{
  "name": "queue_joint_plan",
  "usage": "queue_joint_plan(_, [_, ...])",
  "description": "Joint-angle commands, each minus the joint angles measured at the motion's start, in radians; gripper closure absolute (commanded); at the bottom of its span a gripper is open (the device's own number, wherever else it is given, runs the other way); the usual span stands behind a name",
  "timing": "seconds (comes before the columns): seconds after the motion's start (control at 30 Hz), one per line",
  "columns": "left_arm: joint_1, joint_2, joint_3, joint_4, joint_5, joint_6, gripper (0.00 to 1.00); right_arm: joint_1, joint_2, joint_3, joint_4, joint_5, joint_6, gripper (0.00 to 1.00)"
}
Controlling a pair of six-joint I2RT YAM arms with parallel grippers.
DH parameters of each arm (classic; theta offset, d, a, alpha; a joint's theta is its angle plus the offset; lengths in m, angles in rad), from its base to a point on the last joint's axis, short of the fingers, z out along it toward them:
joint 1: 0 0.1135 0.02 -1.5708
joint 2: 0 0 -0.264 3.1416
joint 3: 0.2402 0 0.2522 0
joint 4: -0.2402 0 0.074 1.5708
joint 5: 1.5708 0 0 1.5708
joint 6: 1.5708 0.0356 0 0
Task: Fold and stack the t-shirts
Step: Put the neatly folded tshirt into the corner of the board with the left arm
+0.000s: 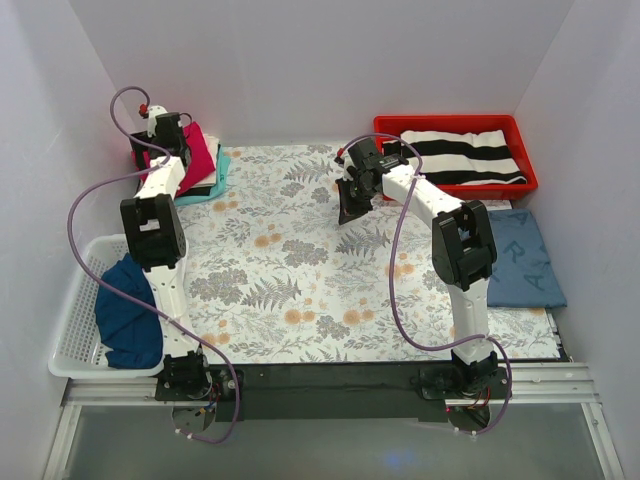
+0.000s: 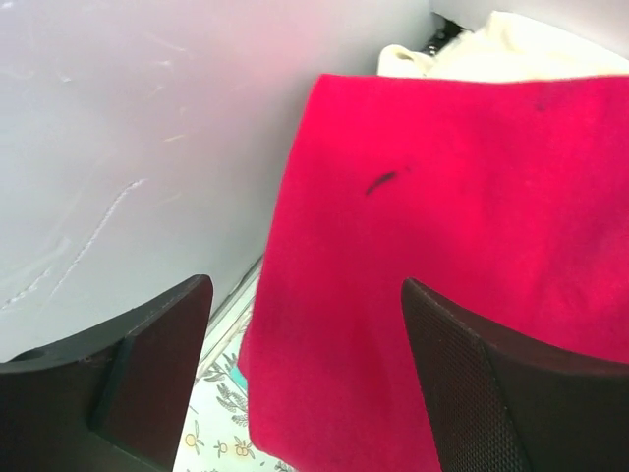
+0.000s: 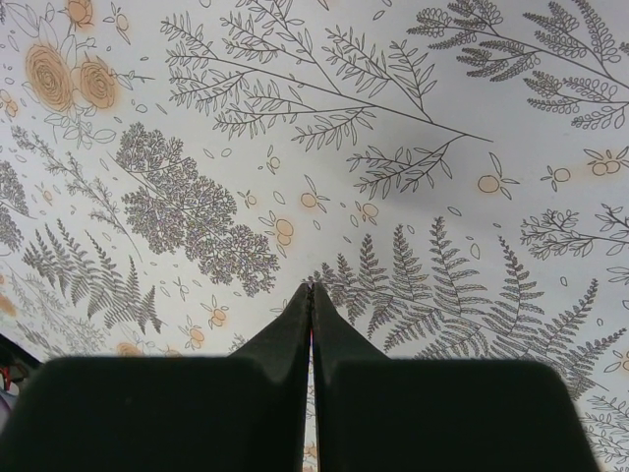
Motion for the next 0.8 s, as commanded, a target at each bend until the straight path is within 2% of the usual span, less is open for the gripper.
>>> queue_joint_plan(0.0, [0.009,-0.030,0.058,0.034,-0.075,-0.053,0.23,-0.003,-0.008,0.020,-0.007,-0.029,-0.010,0.99])
queue_joint_plan(0.1, [0.009,-0.070,0.056,0.018,-0.029,-0.075,0.22,-0.002,-0.013,0.020,-0.008,-0.018,-0.022,0.99])
queue_joint_plan(0.23, [0.004,-0.174,0.035,-0.084,0.148,-0.158,0.21,-0.003,-0.026,0.045,-0.008,0.043,-0.039,0.99])
queue_joint_plan(0.27, [0.004,-0.200,0.026,-0.107,0.268,-0.178,0.20,-0.003,-0.031,0.050,-0.005,0.057,-0.042,0.99])
queue_joint_plan(0.4, [-0.007,-0.311,-0.031,-0.231,0.512,-0.284,0.19,-0.003,-0.063,0.086,-0.007,0.120,-0.062,0.99])
queue_joint_plan(0.53, [-0.072,-0.385,-0.083,-0.345,0.522,-0.370,0.18,-0.002,-0.106,0.096,-0.004,0.201,-0.073,0.99])
queue_joint_plan(0.7, [-0.208,-0.516,-0.250,-0.384,0.456,-0.365,0.17,-0.003,-0.198,0.057,-0.002,0.284,-0.093,0.99])
queue_joint_plan(0.77, [-0.252,-0.561,-0.298,-0.385,0.510,-0.390,0.17,-0.003,-0.230,0.036,0.000,0.333,-0.099,0.99])
